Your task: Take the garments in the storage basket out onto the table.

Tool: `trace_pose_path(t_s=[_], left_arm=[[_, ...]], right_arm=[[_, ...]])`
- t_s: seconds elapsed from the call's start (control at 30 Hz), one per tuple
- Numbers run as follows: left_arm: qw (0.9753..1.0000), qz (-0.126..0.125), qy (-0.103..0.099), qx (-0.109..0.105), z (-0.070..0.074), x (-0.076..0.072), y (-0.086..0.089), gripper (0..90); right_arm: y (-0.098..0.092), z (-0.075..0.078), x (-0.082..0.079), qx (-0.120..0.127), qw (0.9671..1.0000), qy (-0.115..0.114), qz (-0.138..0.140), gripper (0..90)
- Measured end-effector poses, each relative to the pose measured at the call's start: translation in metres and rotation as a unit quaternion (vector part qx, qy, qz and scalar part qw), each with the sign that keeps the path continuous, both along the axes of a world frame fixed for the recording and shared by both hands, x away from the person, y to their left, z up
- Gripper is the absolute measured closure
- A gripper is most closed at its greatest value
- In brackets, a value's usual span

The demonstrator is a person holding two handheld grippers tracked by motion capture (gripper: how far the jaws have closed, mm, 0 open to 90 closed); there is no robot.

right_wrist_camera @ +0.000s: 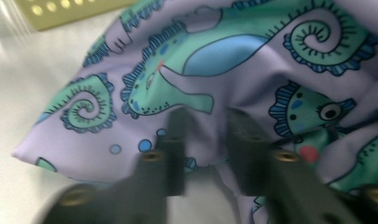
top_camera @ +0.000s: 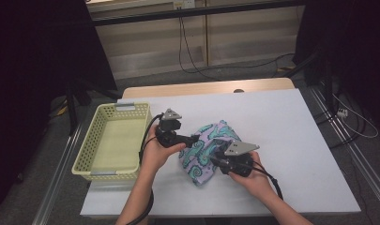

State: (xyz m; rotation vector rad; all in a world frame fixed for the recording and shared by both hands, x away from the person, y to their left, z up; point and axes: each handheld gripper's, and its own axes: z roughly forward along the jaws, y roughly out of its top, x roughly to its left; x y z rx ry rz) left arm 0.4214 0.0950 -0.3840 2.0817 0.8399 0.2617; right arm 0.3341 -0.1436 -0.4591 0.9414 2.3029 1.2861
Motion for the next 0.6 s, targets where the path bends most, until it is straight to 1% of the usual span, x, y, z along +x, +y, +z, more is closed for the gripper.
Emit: trace_pose_path(t_s=[0.03, 0.07, 0.1, 0.2, 0.27, 0.3, 0.33, 0.37, 0.4, 0.47, 0.5, 0.53, 0.57, 0.6], left_arm=[[1.0000, -0.001, 0.001, 0.000, 0.000, 0.000, 0.000, 11.6], [1.0000, -0.001, 0.001, 0.001, 0.000, 0.000, 0.000, 11.6], [1.0000, 0.000, 0.000, 0.000, 0.000, 0.000, 0.001, 11.6], [1.0000, -0.001, -0.003, 0.003, 0.000, 0.000, 0.002, 11.6], [1.0000, 0.003, -0.001, -0.002, 0.000, 0.000, 0.003, 11.6], [1.0000, 0.002, -0.003, 0.002, 0.000, 0.001, 0.004, 11.6], [1.0000, 0.002, 0.000, 0.003, -0.001, 0.001, 0.004, 11.6], [1.0000, 0.003, 0.002, 0.000, -0.002, 0.000, 0.003, 11.7], [1.0000, 0.000, -0.001, 0.005, -0.002, 0.001, 0.003, 11.7], [1.0000, -0.002, 0.001, 0.006, -0.003, 0.001, 0.002, 11.8], [1.0000, -0.001, 0.002, 0.003, -0.003, 0.001, 0.002, 11.8], [1.0000, -0.002, 0.001, 0.004, -0.003, 0.001, 0.002, 11.8], [1.0000, -0.002, 0.000, 0.005, -0.003, 0.001, 0.003, 11.8], [1.0000, 0.000, 0.000, 0.006, -0.003, 0.001, 0.003, 11.8]], right_arm=[[0.000, 0.000, 0.002, -0.002, 1.0000, 0.005, -0.001, 84.0], [-0.001, -0.001, 0.004, -0.003, 1.0000, 0.007, -0.003, 88.3], [-0.002, -0.001, 0.005, -0.002, 1.0000, 0.008, -0.005, 90.0], [-0.010, 0.002, 0.008, 0.007, 0.9998, 0.006, -0.016, 90.0], [-0.018, 0.008, 0.009, 0.014, 0.9996, -0.002, -0.025, 90.0], [-0.022, 0.011, 0.010, 0.021, 0.9993, -0.005, -0.031, 90.0], [-0.026, 0.013, 0.010, 0.024, 0.9990, -0.008, -0.035, 90.0], [-0.032, 0.016, 0.011, 0.030, 0.9987, -0.009, -0.040, 90.0], [-0.036, 0.017, 0.011, 0.035, 0.9986, -0.007, -0.040, 90.0], [-0.042, 0.018, 0.010, 0.038, 0.9981, -0.009, -0.048, 90.0], [-0.045, 0.018, 0.009, 0.037, 0.9982, -0.006, -0.047, 85.2], [-0.049, 0.019, 0.007, 0.037, 0.9980, -0.003, -0.051, 74.5], [-0.052, 0.020, 0.005, 0.033, 0.9977, -0.003, -0.059, 67.9], [-0.054, 0.021, 0.004, 0.029, 0.9978, -0.008, -0.059, 65.5]])
